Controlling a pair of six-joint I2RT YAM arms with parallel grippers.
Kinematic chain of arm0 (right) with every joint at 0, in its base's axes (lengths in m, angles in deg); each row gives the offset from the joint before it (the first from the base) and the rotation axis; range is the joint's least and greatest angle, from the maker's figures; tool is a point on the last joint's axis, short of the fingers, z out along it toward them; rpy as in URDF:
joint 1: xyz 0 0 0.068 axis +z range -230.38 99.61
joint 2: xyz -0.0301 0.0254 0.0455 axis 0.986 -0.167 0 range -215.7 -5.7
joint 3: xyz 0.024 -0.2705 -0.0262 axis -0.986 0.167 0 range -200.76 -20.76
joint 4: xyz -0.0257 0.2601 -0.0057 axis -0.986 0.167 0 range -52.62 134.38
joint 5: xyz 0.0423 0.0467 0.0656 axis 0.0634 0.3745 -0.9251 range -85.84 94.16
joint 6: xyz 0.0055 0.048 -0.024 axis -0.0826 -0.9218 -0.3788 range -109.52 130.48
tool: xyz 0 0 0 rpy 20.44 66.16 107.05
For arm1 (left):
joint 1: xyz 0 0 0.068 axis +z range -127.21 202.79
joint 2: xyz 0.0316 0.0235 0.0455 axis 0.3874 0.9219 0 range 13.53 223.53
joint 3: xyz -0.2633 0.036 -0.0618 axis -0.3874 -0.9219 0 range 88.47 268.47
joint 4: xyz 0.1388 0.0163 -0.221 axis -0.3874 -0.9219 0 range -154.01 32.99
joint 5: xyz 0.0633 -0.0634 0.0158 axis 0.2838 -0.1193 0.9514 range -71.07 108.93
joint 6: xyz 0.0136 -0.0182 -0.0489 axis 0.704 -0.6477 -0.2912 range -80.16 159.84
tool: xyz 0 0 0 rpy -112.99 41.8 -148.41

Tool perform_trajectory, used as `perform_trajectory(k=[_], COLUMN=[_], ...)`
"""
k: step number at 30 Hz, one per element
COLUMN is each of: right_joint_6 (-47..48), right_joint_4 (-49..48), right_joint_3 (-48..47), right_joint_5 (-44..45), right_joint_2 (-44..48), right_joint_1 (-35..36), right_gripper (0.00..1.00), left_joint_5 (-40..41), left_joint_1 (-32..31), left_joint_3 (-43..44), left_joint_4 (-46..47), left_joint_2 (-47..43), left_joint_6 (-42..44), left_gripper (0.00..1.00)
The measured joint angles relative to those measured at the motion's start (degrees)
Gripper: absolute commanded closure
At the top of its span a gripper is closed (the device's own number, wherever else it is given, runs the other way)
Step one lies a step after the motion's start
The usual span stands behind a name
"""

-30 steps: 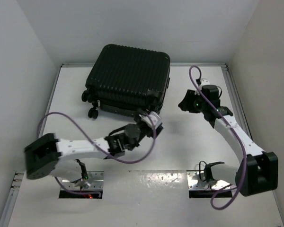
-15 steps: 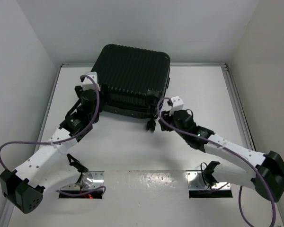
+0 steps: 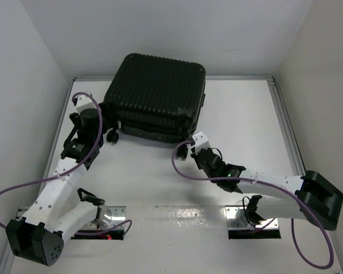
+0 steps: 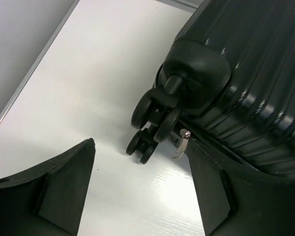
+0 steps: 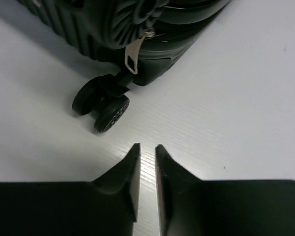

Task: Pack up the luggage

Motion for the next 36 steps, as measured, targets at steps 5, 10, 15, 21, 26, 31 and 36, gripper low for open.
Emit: perform_trajectory(k=[5,10,15,21,26,31,36], right_joint_6=[-1.88,-0.85,-1.73,-4.70,-3.15,-1.92,-2.67], right_joint_4=[3.02,2.43,3.52,0.17,-8.17,-10.08,-11.21], right_joint_3=[-2.05,-2.75,-7.58,-9.27,-9.25,-17.03,-24.17], right_joint_5=[2.84,3.32,2.67,2.43,0.44,0.57,2.49], right_joint_2=[-0.26,-2.49,-3.69,-4.96,-11.76,-23.06,-29.44], right_joint_1=[-0.17,-0.20,-0.17,3.37,5.95,5.07,0.76], right_gripper=[0.74,0.46,0.78,1.00,1.00,1.00,1.00], left_joint_5=[-1.97,-3.80,-6.71,-10.82,-14.40,-16.31,-17.27], left_joint_1=[1.55,4.09,9.20,16.20,19.50,20.15,21.44], left_joint_3=[-5.62,-6.49,-1.18,2.10,3.10,3.28,3.28], left_joint_4=[-0.04,1.27,2.49,4.28,4.74,4.83,5.20], left_joint_2=[-3.48,-1.57,6.73,11.69,14.10,15.43,15.45], left_joint_6=[-0.26,3.58,8.28,9.01,7.69,6.58,5.92], left_gripper=[0.21,0.15,0.15,0.15,0.15,0.16,0.16])
